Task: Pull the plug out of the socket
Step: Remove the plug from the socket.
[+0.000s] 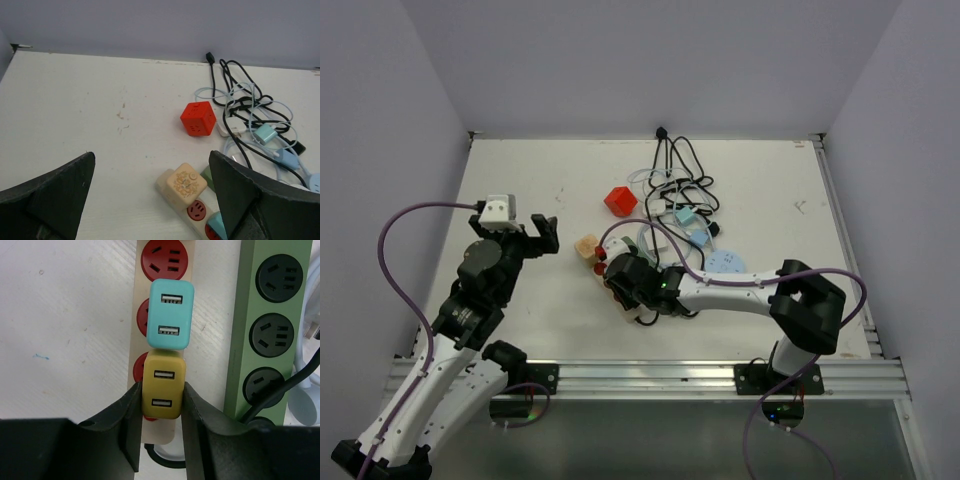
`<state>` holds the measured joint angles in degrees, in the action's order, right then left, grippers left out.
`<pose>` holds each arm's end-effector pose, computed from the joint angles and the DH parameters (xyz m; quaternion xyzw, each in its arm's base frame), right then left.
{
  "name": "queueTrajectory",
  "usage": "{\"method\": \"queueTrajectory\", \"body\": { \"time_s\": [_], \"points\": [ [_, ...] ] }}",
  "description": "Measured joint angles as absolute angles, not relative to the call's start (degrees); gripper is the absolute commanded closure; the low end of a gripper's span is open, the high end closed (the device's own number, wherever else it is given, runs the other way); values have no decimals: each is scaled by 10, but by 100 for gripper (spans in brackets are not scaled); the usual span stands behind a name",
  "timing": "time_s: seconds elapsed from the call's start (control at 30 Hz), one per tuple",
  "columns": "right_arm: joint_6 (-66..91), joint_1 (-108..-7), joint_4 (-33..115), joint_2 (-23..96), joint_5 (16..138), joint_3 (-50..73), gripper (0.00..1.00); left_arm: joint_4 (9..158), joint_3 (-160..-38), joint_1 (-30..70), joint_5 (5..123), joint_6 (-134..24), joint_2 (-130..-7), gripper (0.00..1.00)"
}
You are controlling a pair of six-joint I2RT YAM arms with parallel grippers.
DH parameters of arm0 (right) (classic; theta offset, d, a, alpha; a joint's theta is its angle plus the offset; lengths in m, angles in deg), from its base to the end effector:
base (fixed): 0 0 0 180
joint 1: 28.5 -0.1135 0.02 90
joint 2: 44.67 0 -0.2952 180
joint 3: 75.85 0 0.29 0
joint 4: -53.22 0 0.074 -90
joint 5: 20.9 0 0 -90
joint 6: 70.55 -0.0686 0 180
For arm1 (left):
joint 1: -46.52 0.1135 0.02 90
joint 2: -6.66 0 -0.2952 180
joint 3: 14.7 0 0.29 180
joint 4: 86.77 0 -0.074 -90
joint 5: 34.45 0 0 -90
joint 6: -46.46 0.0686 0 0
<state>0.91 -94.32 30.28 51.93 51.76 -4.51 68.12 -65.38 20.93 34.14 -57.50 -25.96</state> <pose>0.1862 0.3649 0.1790 -0.3211 0.8676 0.1324 0.3559 0.1767 -0.0568 0.3456 -0.0478 0.7449 -0.0892 0.6595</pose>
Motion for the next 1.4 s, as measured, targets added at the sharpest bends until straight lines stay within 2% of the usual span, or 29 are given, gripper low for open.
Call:
{"method": "queueTrajectory", "body": {
  "time_s": [0.07, 0.17, 0.33, 0.4, 0.43, 0.5, 0.6, 0.7, 0.9, 1.03, 1.4],
  "points": [
    [6, -940, 303, 519, 521, -45, 87, 682, -653, 209, 369, -593, -260, 2],
    [3, -937, 309, 518, 526, -48, 96, 704, -626, 209, 415, -632, -250, 6],
    [4, -933, 316, 514, 535, -55, 99, 786, -506, 209, 492, -682, -218, 20],
    [4, -931, 319, 512, 536, -58, 100, 821, -458, 209, 512, -695, -212, 23],
    [4, -930, 320, 510, 537, -60, 100, 835, -439, 209, 520, -699, -211, 30],
    [4, -928, 322, 507, 540, -63, 100, 864, -412, 209, 528, -707, -215, 37],
    [6, -922, 323, 504, 549, -66, 100, 916, -387, 208, 539, -715, -242, 60],
    [6, -919, 323, 504, 554, -66, 100, 957, -376, 204, 542, -717, -276, 74],
    [6, -917, 323, 503, 558, -67, 100, 1012, -345, 201, 558, -721, -310, 94],
    [8, -915, 322, 503, 562, -67, 100, 1047, -327, 196, 567, -726, -332, 98],
    [11, -915, 322, 503, 564, -67, 100, 1132, -296, 170, 575, -730, -404, 100]
  ]
}}
